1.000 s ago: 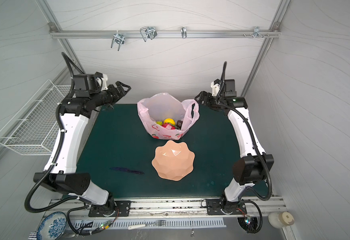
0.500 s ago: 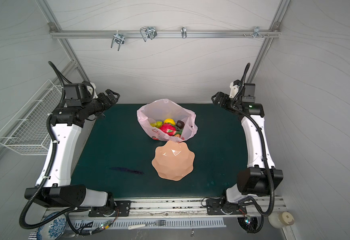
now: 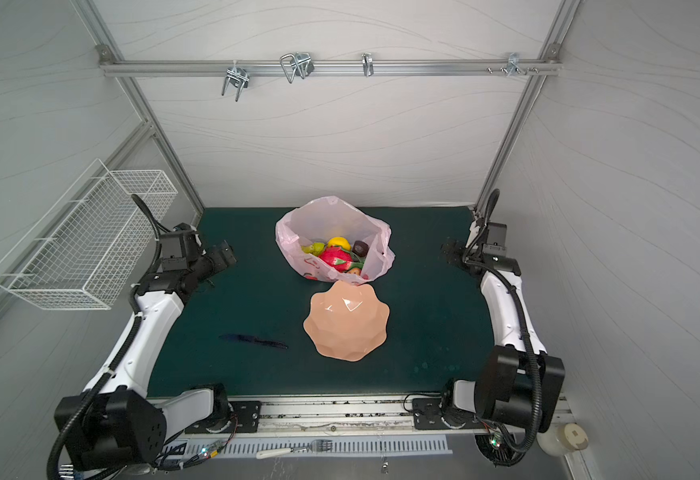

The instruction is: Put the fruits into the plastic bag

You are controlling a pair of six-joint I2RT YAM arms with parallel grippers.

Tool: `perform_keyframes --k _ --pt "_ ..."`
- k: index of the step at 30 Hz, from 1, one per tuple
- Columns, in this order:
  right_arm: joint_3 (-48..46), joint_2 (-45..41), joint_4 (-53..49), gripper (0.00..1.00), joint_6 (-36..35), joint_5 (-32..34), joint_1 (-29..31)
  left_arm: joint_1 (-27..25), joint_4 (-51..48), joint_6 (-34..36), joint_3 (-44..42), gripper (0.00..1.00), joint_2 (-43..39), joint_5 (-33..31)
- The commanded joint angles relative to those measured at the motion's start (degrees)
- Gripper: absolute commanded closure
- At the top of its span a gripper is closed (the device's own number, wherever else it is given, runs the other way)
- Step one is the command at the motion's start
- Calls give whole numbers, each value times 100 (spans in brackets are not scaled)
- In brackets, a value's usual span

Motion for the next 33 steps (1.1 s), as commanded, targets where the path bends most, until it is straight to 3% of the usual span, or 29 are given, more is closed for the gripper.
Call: perform_keyframes --k 1,8,14,20,23,25,27,30,33 --pt "-918 -445 1695 1 -285 177 -41 99 1867 538 -807 1 -72 -260" --pt "-2064 -316 3302 1 -249 88 3 100 4935 973 -2481 1 423 -24" --pt "-3217 -435 5117 1 -623 280 446 -15 6851 1187 -3073 1 1304 600" --pt "-3791 324 6897 1 -834 614 941 -309 8459 1596 -3410 1 2274 696" --pt "-3804 1103 7683 1 -808 638 1014 -311 7718 1614 -3234 1 2037 743" --pt "-3884 1765 8619 1 -778 741 1027 -311 7990 1610 -3172 1 2260 760" --pt "-3535 1438 7332 1 -823 931 1128 -296 7136 1568 -2856 1 2179 761" --pt "-3096 1611 6769 1 -1093 1519 1507 -468 6967 1688 -2651 1 2274 400" --pt "-3141 1644 6950 1 -1138 1532 1527 -478 6912 1688 -2637 1 2257 385"
